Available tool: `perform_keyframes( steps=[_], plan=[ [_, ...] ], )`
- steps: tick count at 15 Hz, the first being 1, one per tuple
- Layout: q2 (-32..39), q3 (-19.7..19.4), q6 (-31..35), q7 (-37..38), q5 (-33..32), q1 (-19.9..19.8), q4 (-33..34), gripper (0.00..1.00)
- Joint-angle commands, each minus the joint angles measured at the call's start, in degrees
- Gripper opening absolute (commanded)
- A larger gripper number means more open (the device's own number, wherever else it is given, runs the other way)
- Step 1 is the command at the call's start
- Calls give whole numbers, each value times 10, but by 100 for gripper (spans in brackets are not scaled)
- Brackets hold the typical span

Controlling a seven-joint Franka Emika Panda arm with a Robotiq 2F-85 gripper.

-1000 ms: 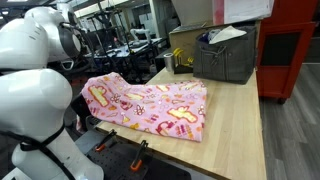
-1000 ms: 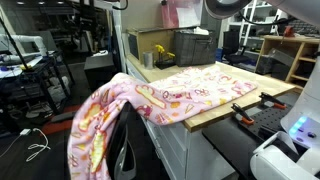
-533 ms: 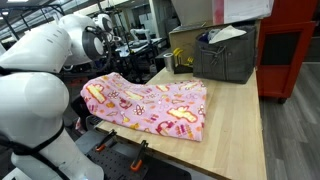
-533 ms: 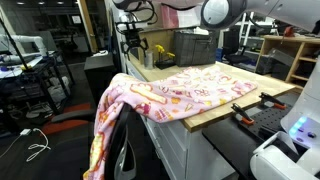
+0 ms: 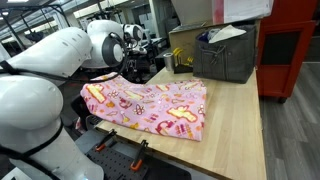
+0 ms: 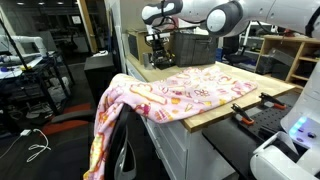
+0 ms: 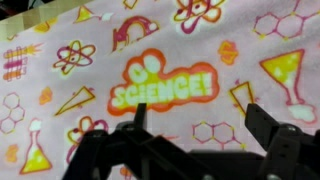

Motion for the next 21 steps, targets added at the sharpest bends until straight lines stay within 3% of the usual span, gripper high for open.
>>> perform_keyframes(
  steps=[1,5,10,19,21],
  plan=[
    [27,46,-61,44,66,-11,29,100],
    [50,103,-74,125,154,-12,24,100],
    [81,150,-24,217,229,-7,20,100],
    [83,140,102,262,212,6,58,100],
    [51,138,151,258,202,-3,25,100]
  ],
)
